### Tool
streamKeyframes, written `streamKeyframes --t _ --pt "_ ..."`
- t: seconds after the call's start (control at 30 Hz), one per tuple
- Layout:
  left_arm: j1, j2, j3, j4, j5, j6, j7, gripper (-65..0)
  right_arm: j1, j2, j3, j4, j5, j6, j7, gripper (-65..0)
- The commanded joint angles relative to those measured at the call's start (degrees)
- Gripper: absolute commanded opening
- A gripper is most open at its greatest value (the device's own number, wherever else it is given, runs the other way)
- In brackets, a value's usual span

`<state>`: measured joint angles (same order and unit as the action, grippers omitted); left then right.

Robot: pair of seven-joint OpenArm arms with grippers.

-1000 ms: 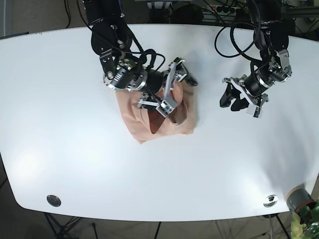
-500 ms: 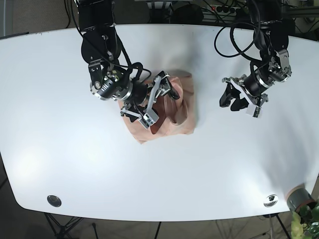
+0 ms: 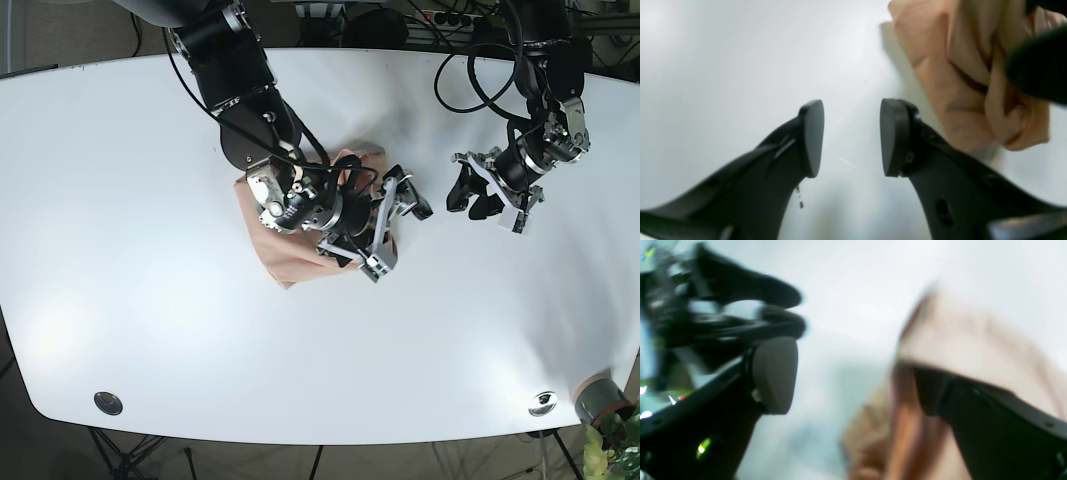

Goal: Fold the T-shirt properly

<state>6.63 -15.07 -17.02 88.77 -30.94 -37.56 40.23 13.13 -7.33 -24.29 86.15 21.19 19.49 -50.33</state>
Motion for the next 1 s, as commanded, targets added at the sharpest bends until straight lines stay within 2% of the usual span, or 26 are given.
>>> streamKeyframes --t 0.0,0.33,0.43,0.6,0.67,0.77,0.97 --pt "-0.96 -0.71 -0.26 1.21 -1.19 -0.29 -1.41 -40.4 1.42 -1.06 -0.19 2.25 0.74 -0.19 1.14 -14.1" --pt "-1.14 -0.71 -0.17 0.85 -0.93 -0.29 -1.59 -40.4 0.98 -0.8 -0.28 5.59 0.83 -0.01 -1.94 -14.1" --pt "-1.14 -0.62 -0.08 0.85 -0.93 -0.29 -1.59 -40.4 1.07 0.43 -0.19 5.5 0.74 -0.01 -2.11 -14.1" --pt "-1.14 -0.62 0.09 0.85 -0.93 -0.29 -1.5 -40.4 1.78 0.34 -0.19 5.06 0.22 -0.01 -2.03 -14.1" --pt "-1.23 -0.62 0.09 0.85 -0.93 -0.29 -1.5 -40.4 3.62 0.26 -0.19 3.21 0.22 -0.1 -1.94 -14.1" --pt "-1.49 -0.62 0.09 0.85 -0.93 -0.29 -1.41 -40.4 6.35 -1.5 -0.19 -0.74 0.22 -0.28 -1.94 -14.1" --pt "-1.58 -0.62 0.18 0.85 -0.84 -0.29 -1.33 -40.4 13.2 -1.67 -0.8 -8.57 0.74 -0.36 -0.71 -14.1"
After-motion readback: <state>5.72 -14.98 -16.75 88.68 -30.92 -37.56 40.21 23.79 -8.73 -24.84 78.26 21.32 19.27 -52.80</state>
